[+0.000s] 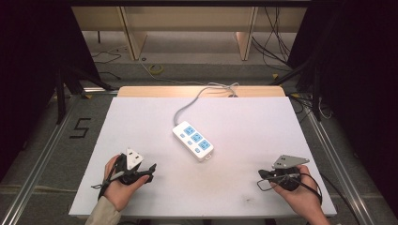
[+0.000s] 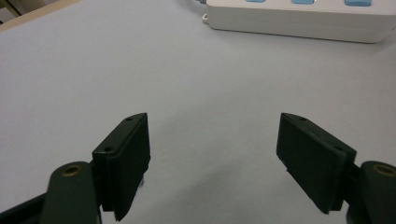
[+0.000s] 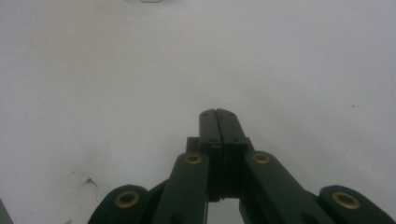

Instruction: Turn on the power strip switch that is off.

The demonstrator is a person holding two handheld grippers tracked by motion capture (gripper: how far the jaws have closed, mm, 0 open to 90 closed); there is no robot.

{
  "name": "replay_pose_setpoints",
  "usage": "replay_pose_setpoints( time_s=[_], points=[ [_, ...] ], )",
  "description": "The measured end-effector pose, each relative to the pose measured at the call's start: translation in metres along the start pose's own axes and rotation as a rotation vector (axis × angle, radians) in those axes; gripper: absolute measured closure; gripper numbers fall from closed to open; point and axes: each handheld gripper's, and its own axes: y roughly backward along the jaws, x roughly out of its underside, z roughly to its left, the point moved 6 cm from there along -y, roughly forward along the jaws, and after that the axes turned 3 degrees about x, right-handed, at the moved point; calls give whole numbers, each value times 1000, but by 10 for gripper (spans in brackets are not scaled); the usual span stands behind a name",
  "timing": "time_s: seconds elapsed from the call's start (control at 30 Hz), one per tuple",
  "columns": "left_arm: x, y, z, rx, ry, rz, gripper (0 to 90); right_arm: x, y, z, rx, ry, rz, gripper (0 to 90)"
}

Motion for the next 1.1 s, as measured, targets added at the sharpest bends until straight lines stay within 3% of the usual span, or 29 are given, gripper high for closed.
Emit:
replay_pose_setpoints(
  time_s=[0.2, 0.63, 1.1],
  points=[
    [0, -1, -1, 1, 3, 3, 260, -1, -1, 1, -5, -13, 13, 900],
    [-2, 1, 2, -9, 5, -2, 261, -8, -2, 4, -23, -14, 95, 900],
    [-2, -1, 1, -9, 3, 3, 262, -25, -6, 6, -28, -26, 127, 900]
  ],
)
